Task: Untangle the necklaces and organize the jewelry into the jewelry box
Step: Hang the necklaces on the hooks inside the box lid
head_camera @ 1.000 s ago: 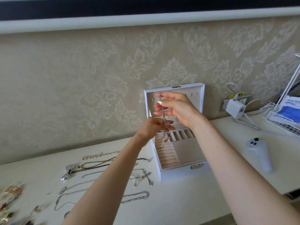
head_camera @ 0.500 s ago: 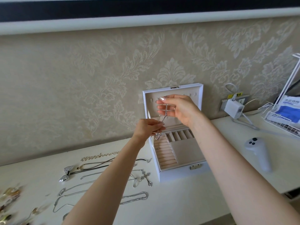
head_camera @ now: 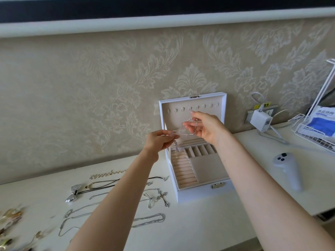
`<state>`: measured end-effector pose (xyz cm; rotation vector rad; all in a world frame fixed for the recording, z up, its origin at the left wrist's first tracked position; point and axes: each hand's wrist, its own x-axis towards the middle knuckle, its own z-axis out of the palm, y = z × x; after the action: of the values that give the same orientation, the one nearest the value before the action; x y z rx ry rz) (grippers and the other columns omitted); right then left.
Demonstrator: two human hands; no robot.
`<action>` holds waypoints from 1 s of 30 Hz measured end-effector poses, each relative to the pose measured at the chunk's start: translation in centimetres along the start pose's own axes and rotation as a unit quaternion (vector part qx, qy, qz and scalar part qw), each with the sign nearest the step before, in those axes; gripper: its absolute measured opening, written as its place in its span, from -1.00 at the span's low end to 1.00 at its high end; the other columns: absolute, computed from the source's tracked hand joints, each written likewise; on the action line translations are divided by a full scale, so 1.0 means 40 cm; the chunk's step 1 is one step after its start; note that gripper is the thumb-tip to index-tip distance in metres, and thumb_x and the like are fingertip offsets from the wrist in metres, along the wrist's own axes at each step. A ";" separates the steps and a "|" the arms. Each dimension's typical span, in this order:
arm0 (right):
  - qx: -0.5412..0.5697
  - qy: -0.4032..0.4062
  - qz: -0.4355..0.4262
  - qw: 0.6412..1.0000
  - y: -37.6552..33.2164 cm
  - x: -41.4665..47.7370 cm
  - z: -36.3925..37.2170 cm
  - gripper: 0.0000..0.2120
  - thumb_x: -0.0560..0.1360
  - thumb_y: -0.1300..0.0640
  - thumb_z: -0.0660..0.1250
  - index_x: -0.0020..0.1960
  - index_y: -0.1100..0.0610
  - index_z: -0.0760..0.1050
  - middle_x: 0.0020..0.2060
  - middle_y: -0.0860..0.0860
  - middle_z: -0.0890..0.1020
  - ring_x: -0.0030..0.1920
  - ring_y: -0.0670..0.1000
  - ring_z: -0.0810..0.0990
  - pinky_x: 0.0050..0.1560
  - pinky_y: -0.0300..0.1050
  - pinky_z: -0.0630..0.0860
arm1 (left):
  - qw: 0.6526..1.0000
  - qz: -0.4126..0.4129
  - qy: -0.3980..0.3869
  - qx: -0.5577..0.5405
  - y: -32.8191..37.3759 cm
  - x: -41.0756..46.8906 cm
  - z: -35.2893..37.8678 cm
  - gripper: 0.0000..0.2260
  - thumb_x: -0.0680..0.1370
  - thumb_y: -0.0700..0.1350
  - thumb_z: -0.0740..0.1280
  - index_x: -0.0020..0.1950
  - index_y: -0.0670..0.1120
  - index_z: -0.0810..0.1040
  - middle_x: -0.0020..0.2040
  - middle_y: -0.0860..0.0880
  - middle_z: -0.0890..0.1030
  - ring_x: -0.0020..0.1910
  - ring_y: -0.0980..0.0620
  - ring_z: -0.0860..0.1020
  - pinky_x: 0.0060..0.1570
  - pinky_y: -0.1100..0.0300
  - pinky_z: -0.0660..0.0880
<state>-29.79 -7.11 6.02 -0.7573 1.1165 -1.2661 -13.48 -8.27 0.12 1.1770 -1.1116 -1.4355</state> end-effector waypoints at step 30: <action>-0.084 0.014 0.114 0.990 0.196 0.056 -0.065 -0.84 0.54 0.32 0.28 -0.22 0.26 0.42 -0.34 0.13 0.45 -0.35 0.03 0.47 -0.54 -0.24 0.53 | 0.987 0.099 -0.042 0.118 0.032 -0.010 0.024 -0.89 0.58 -0.19 0.27 -0.09 -0.09 0.58 -0.32 0.02 0.54 -0.31 0.14 0.51 -0.22 0.30 0.35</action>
<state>-29.69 -7.45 -2.54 -0.7153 1.3059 -1.0020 -14.26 -8.00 1.56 1.1395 -1.4461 -1.2345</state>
